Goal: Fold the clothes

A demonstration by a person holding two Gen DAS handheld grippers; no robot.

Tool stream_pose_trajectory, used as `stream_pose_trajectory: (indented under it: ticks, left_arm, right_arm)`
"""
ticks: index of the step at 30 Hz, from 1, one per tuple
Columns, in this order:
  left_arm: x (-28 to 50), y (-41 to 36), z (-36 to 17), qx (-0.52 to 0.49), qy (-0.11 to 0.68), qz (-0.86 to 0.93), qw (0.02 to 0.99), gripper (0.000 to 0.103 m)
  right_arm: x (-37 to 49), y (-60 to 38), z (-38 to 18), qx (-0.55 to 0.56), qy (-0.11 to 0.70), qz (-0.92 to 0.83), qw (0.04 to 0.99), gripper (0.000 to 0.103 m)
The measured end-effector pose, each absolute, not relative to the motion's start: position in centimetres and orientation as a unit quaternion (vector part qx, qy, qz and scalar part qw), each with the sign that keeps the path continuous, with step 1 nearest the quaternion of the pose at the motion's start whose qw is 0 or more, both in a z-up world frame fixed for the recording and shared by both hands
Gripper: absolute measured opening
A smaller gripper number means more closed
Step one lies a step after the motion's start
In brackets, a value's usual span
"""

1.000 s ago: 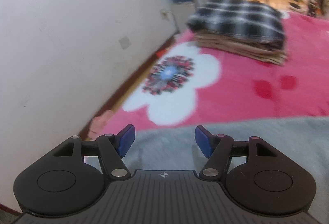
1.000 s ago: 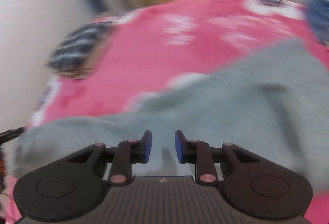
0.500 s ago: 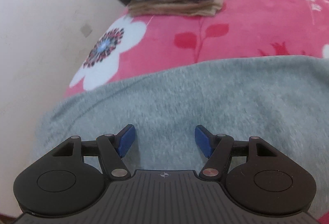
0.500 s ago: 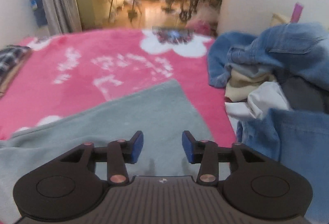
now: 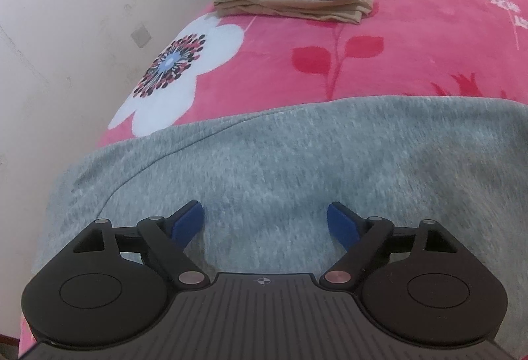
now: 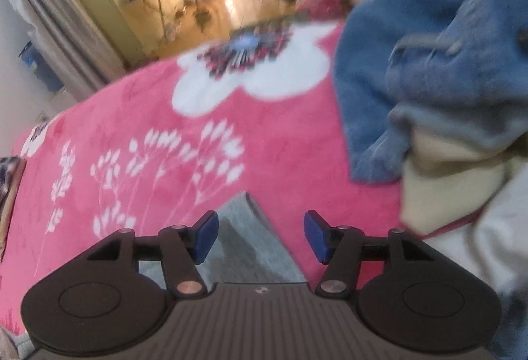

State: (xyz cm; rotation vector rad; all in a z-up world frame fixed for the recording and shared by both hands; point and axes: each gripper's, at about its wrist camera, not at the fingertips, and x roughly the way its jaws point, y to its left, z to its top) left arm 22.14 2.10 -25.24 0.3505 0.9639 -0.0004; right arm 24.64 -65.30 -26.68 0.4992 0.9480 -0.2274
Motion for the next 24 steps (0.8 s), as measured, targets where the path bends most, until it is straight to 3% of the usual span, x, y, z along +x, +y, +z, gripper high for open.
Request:
stream_pose_trajectory:
  ticks: [1, 3, 4, 5, 7, 12, 19, 21, 24]
  left_arm:
    - [22.1, 2.1, -25.3, 0.170, 0.459, -0.001, 0.872, 0.086]
    - [22.1, 2.0, -25.2, 0.171, 0.457, 0.000, 0.873, 0.086]
    - [22.2, 2.0, -25.2, 0.171, 0.455, 0.001, 0.874, 0.086]
    - [22.2, 1.9, -25.1, 0.172, 0.453, 0.003, 0.875, 0.086]
    - [22.4, 1.7, -24.9, 0.174, 0.447, 0.006, 0.877, 0.085]
    - [22.9, 0.7, -24.6, 0.200, 0.431, 0.012, 0.880, 0.084]
    - [23.3, 0.3, -25.0, 0.211, 0.437, 0.015, 0.874, 0.085]
    - [23.4, 0.4, -25.1, 0.210, 0.440, 0.016, 0.873, 0.085]
    - [23.5, 0.3, -25.1, 0.207, 0.443, 0.018, 0.872, 0.085]
  right_arm:
    - [24.8, -64.7, -26.9, 0.216, 0.460, -0.101, 0.855, 0.060]
    - [24.9, -63.4, -26.8, 0.168, 0.465, -0.098, 0.863, 0.050]
    - [24.7, -63.1, -26.7, 0.162, 0.464, -0.102, 0.865, 0.029]
    - [24.6, -62.8, -26.5, 0.156, 0.462, -0.107, 0.866, 0.015]
    - [23.9, -62.2, -25.3, 0.146, 0.442, -0.111, 0.878, 0.012]
    - [21.5, -62.5, -23.1, 0.115, 0.396, -0.147, 0.899, 0.012]
    - [22.5, -63.7, -27.1, 0.119, 0.425, -0.201, 0.875, 0.012]
    - [22.3, -64.6, -27.0, 0.161, 0.418, -0.215, 0.868, 0.017]
    - [21.4, -65.6, -25.2, 0.186, 0.422, -0.231, 0.856, 0.043]
